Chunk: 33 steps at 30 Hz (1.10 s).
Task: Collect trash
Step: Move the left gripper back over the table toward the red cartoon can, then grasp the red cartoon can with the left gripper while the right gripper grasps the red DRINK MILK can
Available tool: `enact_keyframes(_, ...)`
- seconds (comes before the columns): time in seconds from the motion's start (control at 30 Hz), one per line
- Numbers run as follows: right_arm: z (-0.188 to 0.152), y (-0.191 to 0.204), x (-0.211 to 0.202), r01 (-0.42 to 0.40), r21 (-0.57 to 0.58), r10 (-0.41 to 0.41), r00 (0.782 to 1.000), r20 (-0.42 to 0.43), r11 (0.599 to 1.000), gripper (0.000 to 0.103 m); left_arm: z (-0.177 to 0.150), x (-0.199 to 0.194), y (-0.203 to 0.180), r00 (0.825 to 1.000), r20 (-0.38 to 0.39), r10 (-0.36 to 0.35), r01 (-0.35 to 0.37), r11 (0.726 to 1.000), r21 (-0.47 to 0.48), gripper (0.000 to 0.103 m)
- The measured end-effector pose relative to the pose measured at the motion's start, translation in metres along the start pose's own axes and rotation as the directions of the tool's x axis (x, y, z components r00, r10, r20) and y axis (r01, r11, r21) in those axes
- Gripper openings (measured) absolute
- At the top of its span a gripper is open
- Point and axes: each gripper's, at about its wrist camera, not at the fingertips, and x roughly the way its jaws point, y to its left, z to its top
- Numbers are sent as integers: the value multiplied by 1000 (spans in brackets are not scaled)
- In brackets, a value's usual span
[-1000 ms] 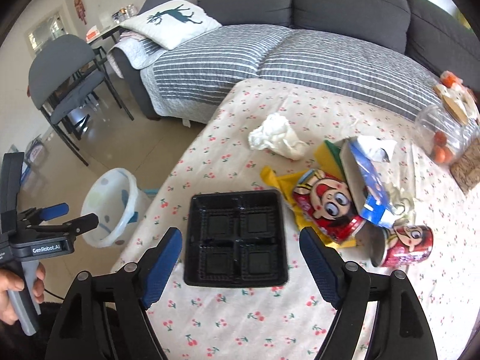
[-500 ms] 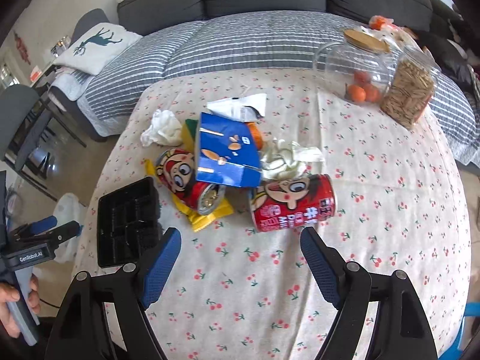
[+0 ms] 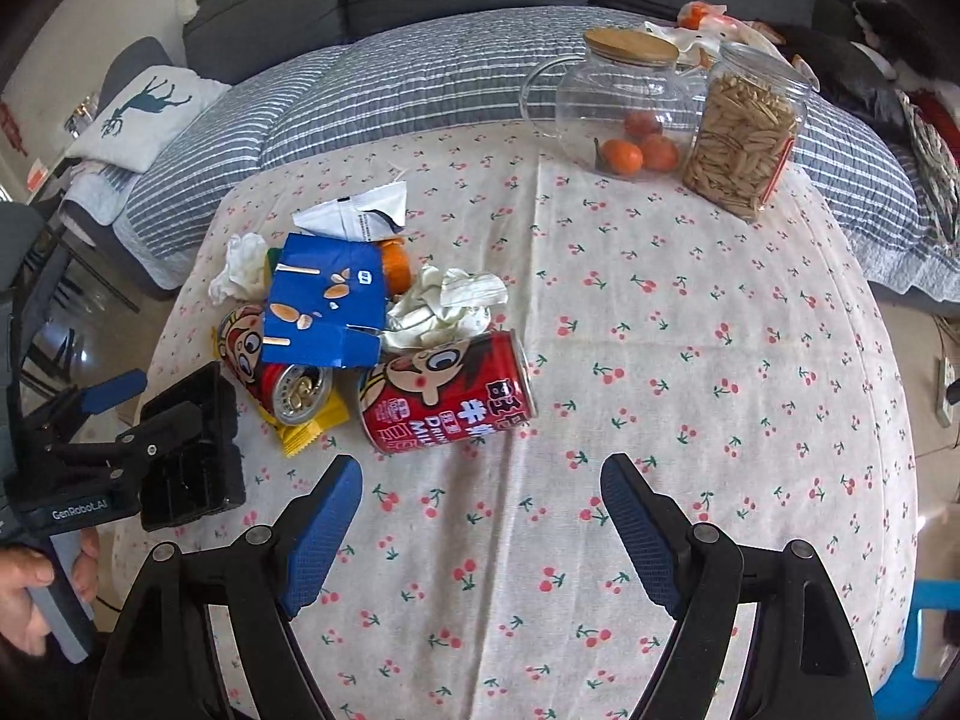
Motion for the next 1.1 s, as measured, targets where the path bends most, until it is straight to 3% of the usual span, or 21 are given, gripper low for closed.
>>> enact_keyframes(0.27, 1, -21, 8, 23, 4, -23, 1000, -19, 1000, 83, 13, 27, -27, 1000, -5, 2, -1, 998, 67, 99)
enact_keyframes(0.5, 7, -25, 15, 30, 3, -30, 999, -31, 1000, 84, 15, 35, -24, 1000, 7, -7, 7, 998, 67, 99)
enact_keyframes(0.57, 9, -25, 18, 31, 0, -31, 999, -32, 1000, 84, 16, 33, -23, 1000, 18, -24, 23, 997, 68, 91)
enact_keyframes(1.1, 19, -8, 34, 36, -31, -38, 998, -46, 999, 84, 8, -18, -11, 993, 89, -73, 71, 997, 21, 90)
